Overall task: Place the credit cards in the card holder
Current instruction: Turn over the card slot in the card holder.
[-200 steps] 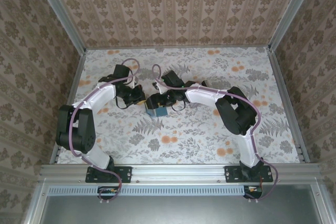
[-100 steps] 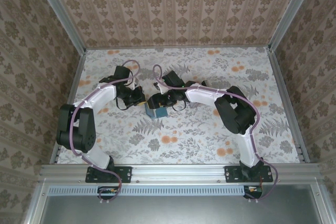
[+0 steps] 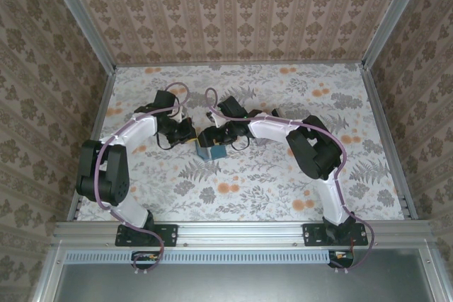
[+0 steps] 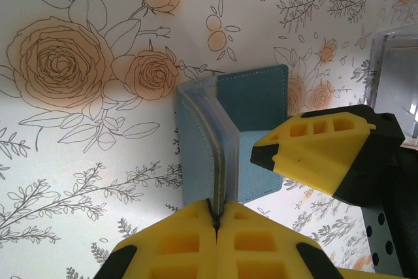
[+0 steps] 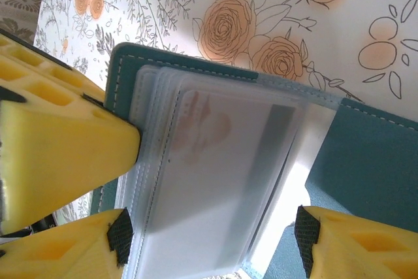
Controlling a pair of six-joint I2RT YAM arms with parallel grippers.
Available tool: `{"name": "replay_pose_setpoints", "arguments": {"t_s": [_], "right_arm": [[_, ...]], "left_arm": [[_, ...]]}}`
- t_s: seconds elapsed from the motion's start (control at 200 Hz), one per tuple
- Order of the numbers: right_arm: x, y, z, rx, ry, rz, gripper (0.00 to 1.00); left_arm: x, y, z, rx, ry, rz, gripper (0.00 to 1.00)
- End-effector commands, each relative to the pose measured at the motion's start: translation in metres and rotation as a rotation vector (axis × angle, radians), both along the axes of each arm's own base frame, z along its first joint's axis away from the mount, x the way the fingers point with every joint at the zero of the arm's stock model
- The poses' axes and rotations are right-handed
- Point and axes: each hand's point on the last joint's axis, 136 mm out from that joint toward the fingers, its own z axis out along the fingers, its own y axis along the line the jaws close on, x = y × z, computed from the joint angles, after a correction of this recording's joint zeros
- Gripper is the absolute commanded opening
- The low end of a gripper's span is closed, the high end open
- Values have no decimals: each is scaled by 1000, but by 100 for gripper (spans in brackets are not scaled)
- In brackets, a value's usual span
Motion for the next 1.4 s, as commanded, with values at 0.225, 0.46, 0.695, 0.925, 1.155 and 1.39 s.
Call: {"name": "replay_pose_setpoints", "arguments": {"t_s": [0.225,0.46,0.695,0.925,1.155,1.39], "right_arm": [[-5,2,-4,-7,27,9,68],[-5,-5,-13,-84,10,6,68],[-4,-15,-15,-156,-32,-14,68],[8,-33,-8,-154,-32,-77,69],[17,-53,8,-150,-61,-120,71],[10,-43,28,-103,-78,-86,72]], "left_arm": [[-3,-2,-5,-10,14,-11,1],[-3,-2,-4,-11,10,-13,1],[-5,0,-5,-4,14,-10,1],[-7,1,-5,-2,13,-9,1],[-8,6,2,15,0,-9,1],[-9,8,2,17,1,-4,1]]}}
